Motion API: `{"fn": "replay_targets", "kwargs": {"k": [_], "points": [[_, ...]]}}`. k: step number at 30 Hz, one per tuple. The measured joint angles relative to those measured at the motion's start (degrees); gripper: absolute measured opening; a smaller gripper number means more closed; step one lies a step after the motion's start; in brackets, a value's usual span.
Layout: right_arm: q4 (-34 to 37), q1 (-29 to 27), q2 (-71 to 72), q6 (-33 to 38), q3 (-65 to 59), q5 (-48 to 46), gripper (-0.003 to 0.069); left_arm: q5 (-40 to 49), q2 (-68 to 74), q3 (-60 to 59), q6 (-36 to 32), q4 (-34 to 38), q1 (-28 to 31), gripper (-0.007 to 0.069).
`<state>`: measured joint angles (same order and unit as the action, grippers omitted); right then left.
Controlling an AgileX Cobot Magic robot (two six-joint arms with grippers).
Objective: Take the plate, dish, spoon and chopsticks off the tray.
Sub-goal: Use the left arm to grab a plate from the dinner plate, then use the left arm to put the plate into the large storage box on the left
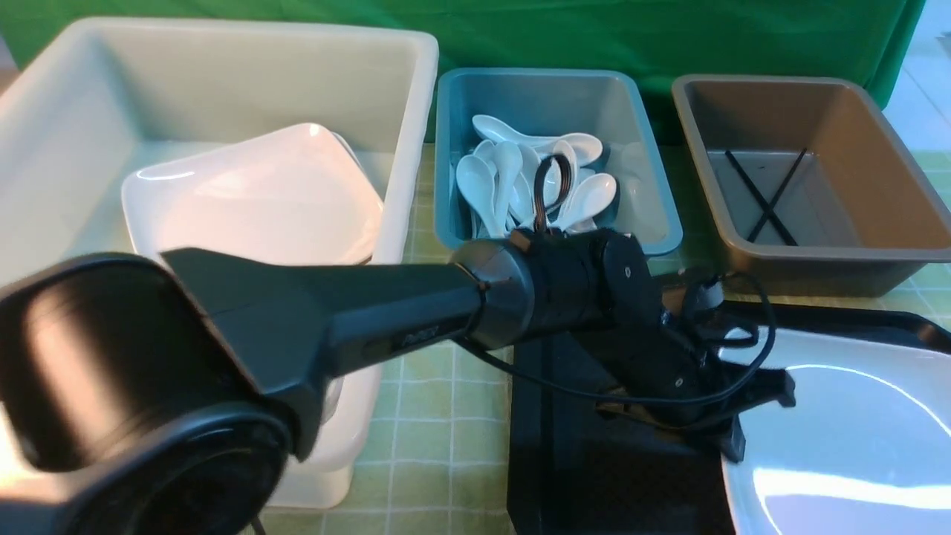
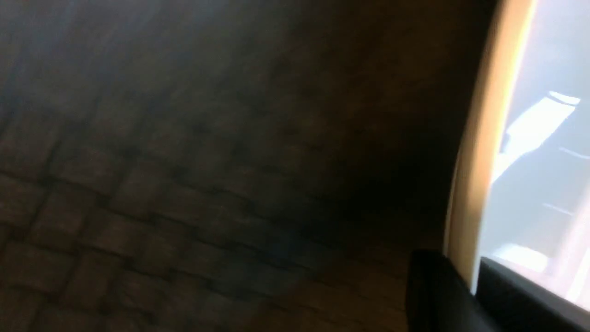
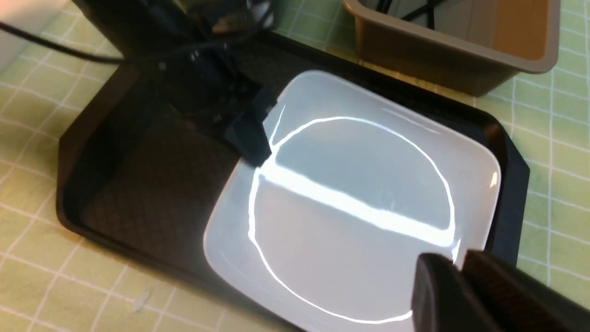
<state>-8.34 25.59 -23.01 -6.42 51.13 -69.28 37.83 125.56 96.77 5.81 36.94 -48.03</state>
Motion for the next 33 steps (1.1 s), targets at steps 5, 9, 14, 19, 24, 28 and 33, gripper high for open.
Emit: {"fn": "replay_targets", "kwargs": {"k": [5,9,14,19,24,28,33], "points": [[0.00,0.05,0.00,0.00,0.00,-0.04,0.0071,2.38,-9.03,-0.02,-0.77,-3.44,0.49,0.0013],[0.00,0.05,0.00,0.00,0.00,-0.04,0.0073,5.73,-16.43,-0.19,-1.74,-4.83,2.58,0.0013],[0.00,0.05,0.00,0.00,0.00,-0.04,0.0073,7.04,-25.79,-0.26,-1.89,-4.60,8.48,0.0013],[0.00,0.05,0.00,0.00,0.00,0.01,0.0073,9.92,-34.51,-0.26,-2.82,-4.20,21.73,0.0013],[0.00,0.05,0.00,0.00,0.00,0.01,0.0073,15.46,-37.48,-0.26,-3.15,-3.60,38.78,0.0013],[0.00,0.05,0.00,-0.05,0.00,0.01,0.0074,19.09,-36.13,-1.59,-4.56,-2.61,54.95,0.0013],[0.00,0.05,0.00,-0.09,0.00,0.01,0.0074,19.13,-32.96,-2.64,-4.69,-1.75,65.76,0.0013]]}}
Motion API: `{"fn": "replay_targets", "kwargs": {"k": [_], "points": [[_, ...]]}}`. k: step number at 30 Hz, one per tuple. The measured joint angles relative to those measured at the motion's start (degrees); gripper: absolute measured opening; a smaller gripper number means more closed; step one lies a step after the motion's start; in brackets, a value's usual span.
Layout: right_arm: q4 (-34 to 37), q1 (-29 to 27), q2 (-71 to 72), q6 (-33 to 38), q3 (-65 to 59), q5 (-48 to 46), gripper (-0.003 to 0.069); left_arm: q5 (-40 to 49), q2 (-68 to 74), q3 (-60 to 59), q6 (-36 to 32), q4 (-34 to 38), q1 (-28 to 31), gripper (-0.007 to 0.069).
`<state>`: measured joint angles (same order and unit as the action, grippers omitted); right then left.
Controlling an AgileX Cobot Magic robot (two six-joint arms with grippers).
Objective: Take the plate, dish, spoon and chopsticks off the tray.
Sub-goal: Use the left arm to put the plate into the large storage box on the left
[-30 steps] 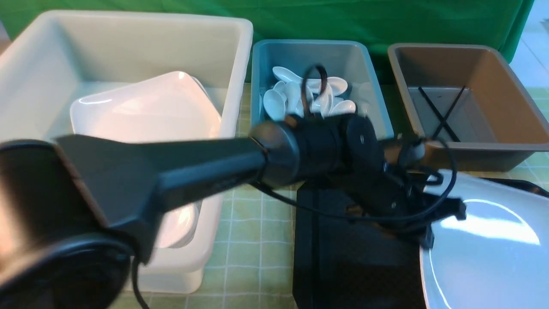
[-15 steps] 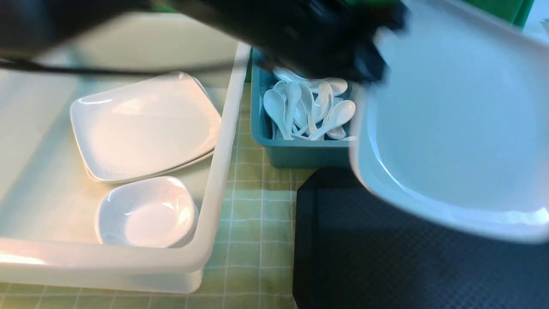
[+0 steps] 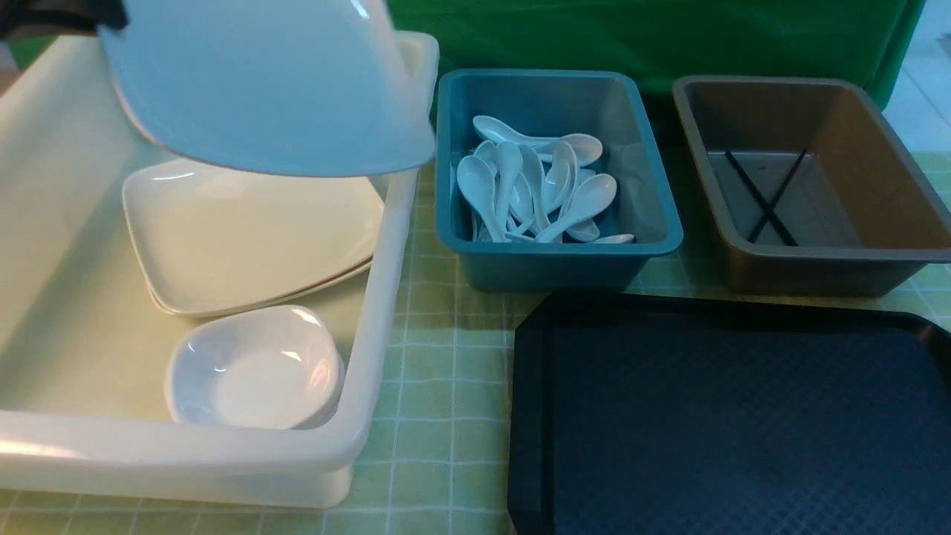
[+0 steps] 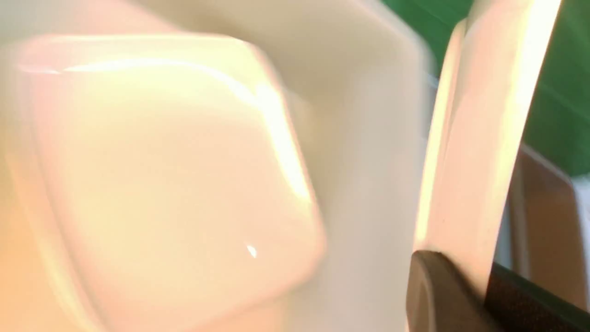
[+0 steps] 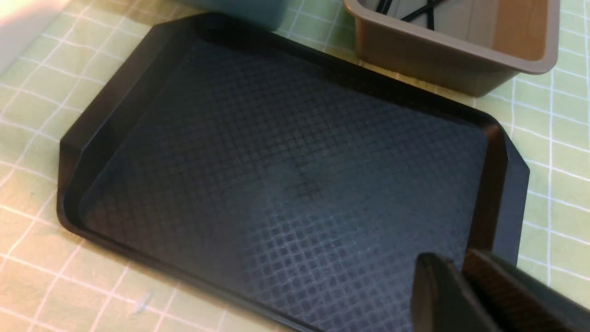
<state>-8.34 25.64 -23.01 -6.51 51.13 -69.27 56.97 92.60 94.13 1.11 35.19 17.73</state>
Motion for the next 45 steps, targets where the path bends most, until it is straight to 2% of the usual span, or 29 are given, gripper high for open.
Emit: {"fn": "replay_targets", "kwargs": {"k": [4,11,18,21,35,40,41,43,45], "points": [[0.00,0.00,0.00,0.00,0.00,0.00,0.0074,-1.11,3.25,-0.12,-0.36,-0.26,3.08,0.0013],[0.00,0.00,0.00,-1.08,0.00,0.05,0.0076,-4.59,11.76,-0.12,-4.47,-0.01,3.19,0.0013],[0.00,0.00,0.00,-2.70,0.00,0.05,0.0085,-6.21,20.68,-0.18,-12.70,8.36,3.19,0.0013],[0.00,0.00,0.00,-2.95,0.00,0.05,0.0087,-6.68,22.70,-0.18,-14.83,9.81,3.25,0.0013],[0.00,0.00,0.00,-4.72,0.00,0.17,0.0103,-7.23,24.95,-0.18,-15.92,5.78,3.42,0.0017],[0.00,0.00,0.00,-4.72,0.00,0.17,0.0105,-6.31,24.95,-0.13,-14.71,1.55,3.42,0.0114],[0.00,0.00,0.00,-4.72,0.00,0.17,0.0106,-5.44,24.95,-0.13,-14.57,0.97,3.42,0.0163],[0.00,0.00,0.00,-4.72,0.00,0.17,0.0108,-4.75,24.95,-0.13,-14.45,0.90,3.42,0.0197],[0.00,0.00,0.00,-4.66,0.00,0.11,0.0111,-2.72,24.95,0.17,-14.39,0.92,3.42,0.0288]]}}
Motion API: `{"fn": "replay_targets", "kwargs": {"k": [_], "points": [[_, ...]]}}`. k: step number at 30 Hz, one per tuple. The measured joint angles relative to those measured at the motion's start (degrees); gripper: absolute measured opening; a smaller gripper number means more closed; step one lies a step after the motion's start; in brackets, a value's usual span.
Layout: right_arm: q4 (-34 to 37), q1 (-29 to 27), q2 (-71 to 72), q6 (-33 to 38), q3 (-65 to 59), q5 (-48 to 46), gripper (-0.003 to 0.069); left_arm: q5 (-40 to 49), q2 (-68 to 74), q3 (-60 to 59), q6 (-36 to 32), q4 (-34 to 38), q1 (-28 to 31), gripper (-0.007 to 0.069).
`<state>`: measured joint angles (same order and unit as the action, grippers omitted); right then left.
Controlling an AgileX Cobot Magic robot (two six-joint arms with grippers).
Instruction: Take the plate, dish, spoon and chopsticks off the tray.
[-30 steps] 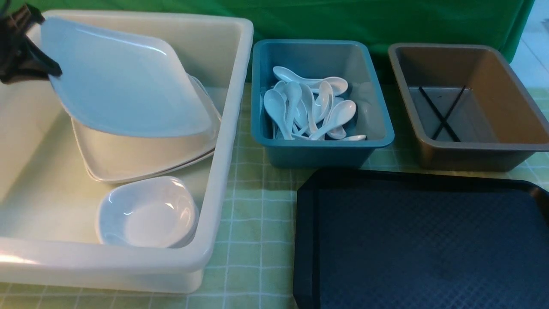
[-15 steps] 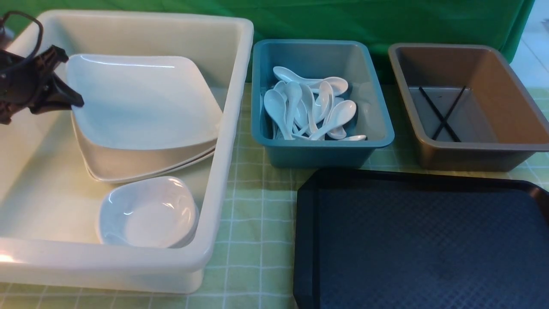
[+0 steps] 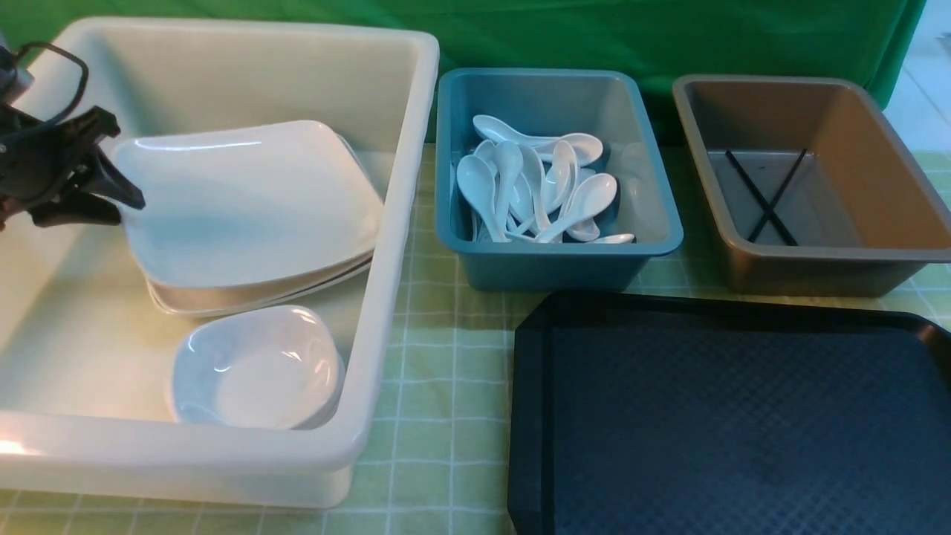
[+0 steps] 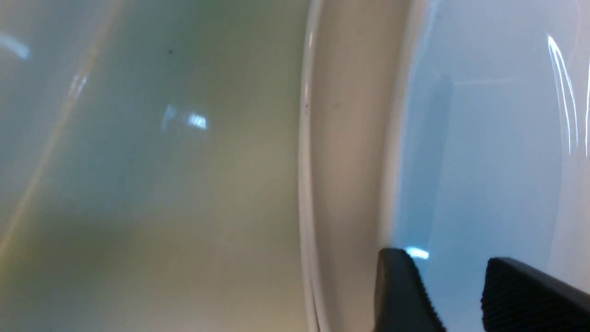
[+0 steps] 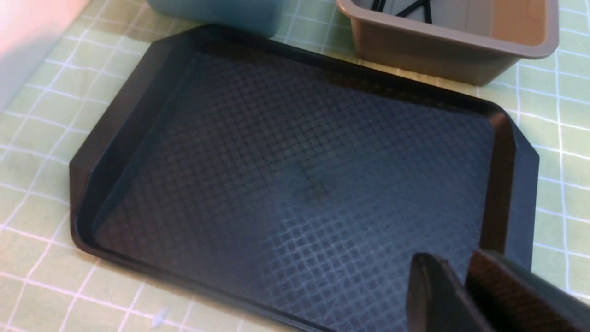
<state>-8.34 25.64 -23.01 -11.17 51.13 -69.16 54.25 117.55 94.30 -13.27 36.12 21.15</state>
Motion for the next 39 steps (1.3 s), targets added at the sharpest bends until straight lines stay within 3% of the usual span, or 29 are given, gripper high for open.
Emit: {"fn": "replay_targets", "kwargs": {"k": [5,9,11,14,17,20,23,27,33,39], "points": [[0.00,0.00,0.00,0.17,0.00,-0.58,0.0116,8.60,0.00,5.30,1.27,-0.29,0.03,0.0417],[0.00,0.00,0.00,0.17,0.00,-0.57,0.0104,14.03,-0.30,13.58,5.13,-3.03,0.07,0.0422],[0.00,0.00,0.00,0.26,0.00,-0.57,0.0087,14.40,-0.94,15.72,6.59,-4.37,0.07,0.0404],[-0.07,0.00,0.75,1.89,-1.91,3.60,0.0018,14.69,-3.37,19.37,8.69,-5.17,0.02,0.0293],[-0.15,0.00,1.86,3.73,-6.86,15.21,0.0001,14.91,-5.91,20.78,7.35,-5.53,-0.67,0.0108],[-0.27,0.00,2.10,4.73,-13.33,30.01,0.0001,15.15,-7.61,21.10,4.48,-5.53,-1.69,0.0011],[-0.27,0.00,1.74,4.86,-19.83,43.67,0.0001,15.34,-8.20,21.22,3.56,-5.47,-2.26,-0.0011],[-0.32,0.00,1.06,4.86,-23.91,54.46,0.0001,15.36,-8.14,21.22,3.24,-5.65,-2.34,-0.0011],[-0.43,0.00,0.83,4.86,-24.47,57.51,0.0011,15.36,-8.14,21.22,2.93,-4.16,-2.34,-0.0011],[-0.48,0.00,0.83,4.86,-24.47,57.76,0.0027,15.36,-9.51,21.22,2.93,5.16,-2.67,-0.0011]]}}
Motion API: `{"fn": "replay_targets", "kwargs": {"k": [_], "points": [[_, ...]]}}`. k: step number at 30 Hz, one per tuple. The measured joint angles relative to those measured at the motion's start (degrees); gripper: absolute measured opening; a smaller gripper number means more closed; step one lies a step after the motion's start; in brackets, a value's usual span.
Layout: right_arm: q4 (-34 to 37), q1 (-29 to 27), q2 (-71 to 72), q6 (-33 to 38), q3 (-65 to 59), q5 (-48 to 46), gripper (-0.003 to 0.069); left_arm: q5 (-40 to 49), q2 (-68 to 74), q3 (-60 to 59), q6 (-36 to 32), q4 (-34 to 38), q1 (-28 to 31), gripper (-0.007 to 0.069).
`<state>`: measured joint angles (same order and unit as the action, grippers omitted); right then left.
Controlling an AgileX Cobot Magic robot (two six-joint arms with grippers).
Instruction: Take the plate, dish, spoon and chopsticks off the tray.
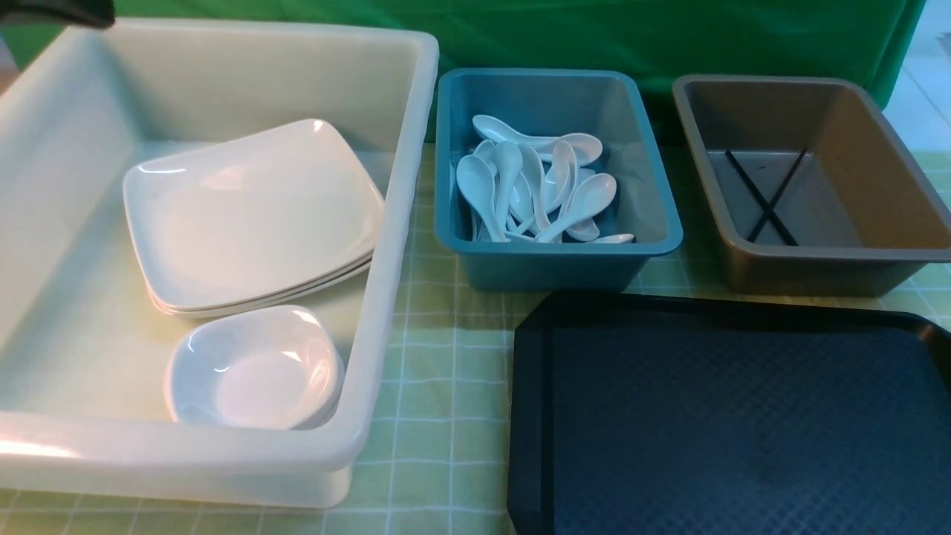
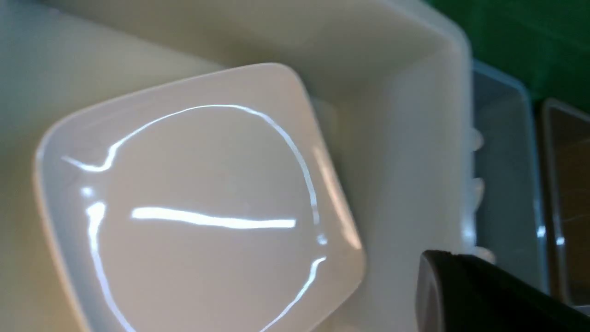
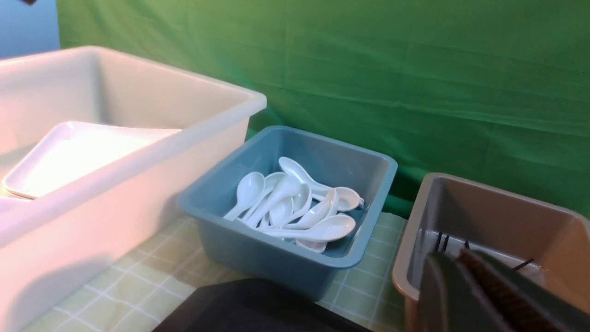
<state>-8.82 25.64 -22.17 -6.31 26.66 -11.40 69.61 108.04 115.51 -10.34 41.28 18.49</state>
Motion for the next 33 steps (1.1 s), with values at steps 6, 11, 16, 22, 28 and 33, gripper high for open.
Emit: {"fn": "replay_targets", "kwargs": {"k": [6,11,16,22,28,33], "points": [[0.00,0.00,0.00,0.00,-0.04,0.00,0.0044,0.05,-4.81,0.00,0.00,0.19,-3.28,-0.0011],[0.00,0.00,0.00,0.00,-0.04,0.00,0.0064,0.11,-8.95,0.00,0.06,-3.43,-7.24,-0.0011],[0.00,0.00,0.00,0.00,-0.04,0.17,0.0082,0.19,-11.55,0.00,2.26,-4.85,-8.78,-0.0011],[1.12,0.00,0.89,0.00,-0.53,0.79,0.0095,0.19,-12.77,0.00,3.54,-5.62,-9.01,-0.0011],[1.61,-5.19,6.43,0.00,-7.53,2.53,0.0104,0.19,-12.83,0.00,3.96,-6.87,-9.08,-0.0011],[1.79,-13.43,11.47,0.00,-13.94,1.66,0.0112,0.19,-12.83,0.00,3.98,-8.68,-9.12,-0.0011]]}}
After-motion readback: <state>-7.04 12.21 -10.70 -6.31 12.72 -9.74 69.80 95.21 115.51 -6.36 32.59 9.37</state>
